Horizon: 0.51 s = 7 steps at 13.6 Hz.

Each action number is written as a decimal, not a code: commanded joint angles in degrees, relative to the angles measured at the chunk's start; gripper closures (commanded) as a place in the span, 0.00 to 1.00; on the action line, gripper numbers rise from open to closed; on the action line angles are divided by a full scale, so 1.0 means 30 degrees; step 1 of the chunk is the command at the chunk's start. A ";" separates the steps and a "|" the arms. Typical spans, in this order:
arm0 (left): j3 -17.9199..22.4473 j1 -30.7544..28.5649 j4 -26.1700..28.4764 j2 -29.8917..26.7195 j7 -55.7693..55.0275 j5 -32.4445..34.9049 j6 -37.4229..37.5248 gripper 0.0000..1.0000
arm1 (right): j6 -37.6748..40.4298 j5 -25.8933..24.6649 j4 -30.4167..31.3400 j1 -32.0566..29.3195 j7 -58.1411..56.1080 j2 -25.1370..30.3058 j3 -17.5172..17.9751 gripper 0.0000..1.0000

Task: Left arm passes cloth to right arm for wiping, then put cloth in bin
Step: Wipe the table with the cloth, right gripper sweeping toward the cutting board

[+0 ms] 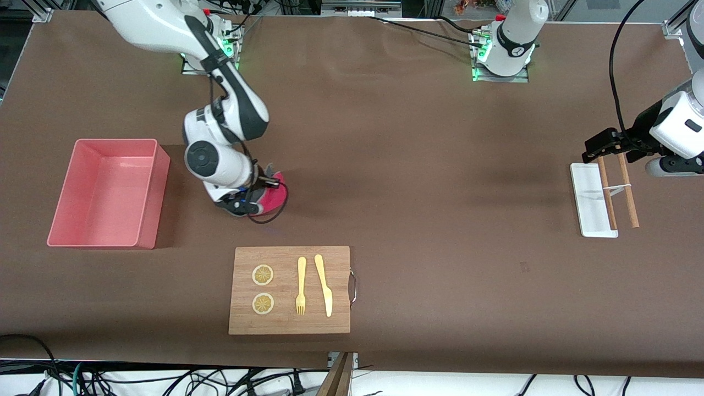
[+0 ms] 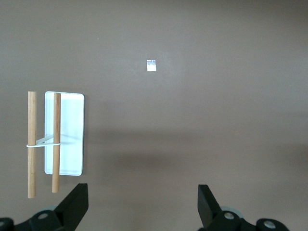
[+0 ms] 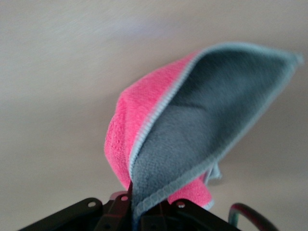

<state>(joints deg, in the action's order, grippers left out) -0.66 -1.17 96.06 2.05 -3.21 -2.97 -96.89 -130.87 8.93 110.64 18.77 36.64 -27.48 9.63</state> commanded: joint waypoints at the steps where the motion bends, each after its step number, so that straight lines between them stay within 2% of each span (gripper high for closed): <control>1: 0.0014 -0.0049 -0.0702 0.0284 0.0454 -0.0417 0.0480 0.00 | 0.0058 0.0246 -0.1570 0.0888 0.3653 -0.0536 0.0946 1.00; 4: -0.0044 -0.0020 -0.0848 0.0313 0.0425 -0.0417 0.0451 0.00 | 0.0087 0.0275 -0.2802 0.1155 0.6005 -0.0741 0.2148 1.00; 7: -0.0132 0.0038 -0.1838 0.0167 0.0367 -0.0417 0.0712 0.00 | 0.0205 0.0217 -0.3100 0.1039 0.6129 -0.0712 0.2298 1.00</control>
<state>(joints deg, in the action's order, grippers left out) -0.93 -1.09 94.66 2.09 -3.13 -3.00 -96.82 -131.01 8.99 103.19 22.80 54.89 -28.24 16.24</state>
